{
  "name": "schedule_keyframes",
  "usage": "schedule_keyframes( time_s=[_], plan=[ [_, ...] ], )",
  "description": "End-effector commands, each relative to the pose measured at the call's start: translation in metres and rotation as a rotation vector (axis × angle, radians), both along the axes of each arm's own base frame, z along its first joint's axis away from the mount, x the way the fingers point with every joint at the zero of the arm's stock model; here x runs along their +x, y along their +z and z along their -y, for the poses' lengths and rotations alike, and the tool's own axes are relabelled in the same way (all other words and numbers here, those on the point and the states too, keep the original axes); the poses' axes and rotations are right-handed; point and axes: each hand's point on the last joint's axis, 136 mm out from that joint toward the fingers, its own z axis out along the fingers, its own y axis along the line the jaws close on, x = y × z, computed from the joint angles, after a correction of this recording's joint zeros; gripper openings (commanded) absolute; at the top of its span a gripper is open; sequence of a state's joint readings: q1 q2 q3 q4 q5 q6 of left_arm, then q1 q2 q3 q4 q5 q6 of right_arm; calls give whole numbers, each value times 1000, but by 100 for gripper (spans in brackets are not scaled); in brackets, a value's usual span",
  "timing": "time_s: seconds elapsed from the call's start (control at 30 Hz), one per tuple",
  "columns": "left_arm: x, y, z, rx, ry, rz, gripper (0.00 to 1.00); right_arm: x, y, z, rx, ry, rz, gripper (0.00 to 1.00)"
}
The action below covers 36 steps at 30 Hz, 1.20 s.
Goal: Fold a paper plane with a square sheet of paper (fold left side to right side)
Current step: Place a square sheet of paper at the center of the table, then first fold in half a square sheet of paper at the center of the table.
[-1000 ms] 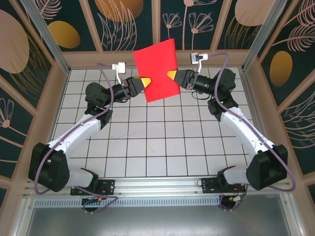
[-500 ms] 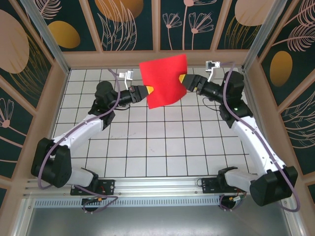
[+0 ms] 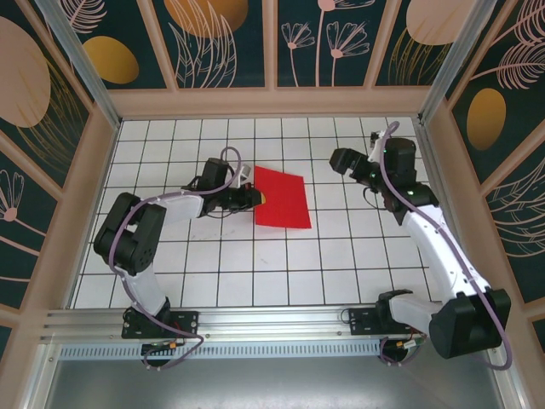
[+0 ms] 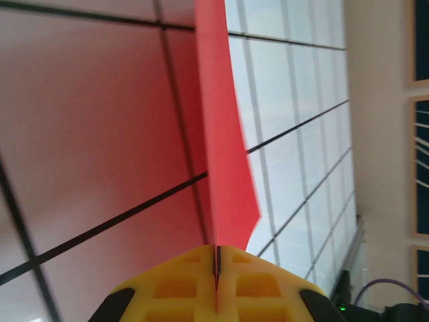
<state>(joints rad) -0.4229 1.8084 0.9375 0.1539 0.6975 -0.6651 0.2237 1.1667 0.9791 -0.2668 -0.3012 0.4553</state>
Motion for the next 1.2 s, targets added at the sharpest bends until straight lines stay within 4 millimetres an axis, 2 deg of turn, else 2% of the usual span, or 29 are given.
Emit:
schedule_keyframes(
  time_s=[0.0, 0.13, 0.3, 0.47, 0.63, 0.87, 1.07, 1.17],
  plan=[
    [9, -10, -2, 78, -25, 32, 0, 1, -34, -28, 25, 68, -89, 92],
    [16, -21, -7, 136, -11, 25, 0, 5, -74, -58, 33, 132, -184, 84],
    [21, -26, -9, 168, -3, 27, 0, 16, -114, -93, 91, 204, -272, 63],
    [22, -27, -8, 170, -11, 21, 0, 27, -155, -111, 63, 228, -368, 55],
    [23, -27, -6, 171, -18, 16, 0, 30, -183, -122, 46, 250, -433, 54],
    [26, -19, -2, 148, -27, 25, 3, 17, -215, -120, -13, 245, -521, 53],
    [27, 2, 5, 87, -33, 49, 19, 2, -238, -111, -78, 224, -583, 54],
    [29, 14, 9, 50, -33, 65, 31, -6, -246, -106, -100, 212, -605, 53]
  ],
)
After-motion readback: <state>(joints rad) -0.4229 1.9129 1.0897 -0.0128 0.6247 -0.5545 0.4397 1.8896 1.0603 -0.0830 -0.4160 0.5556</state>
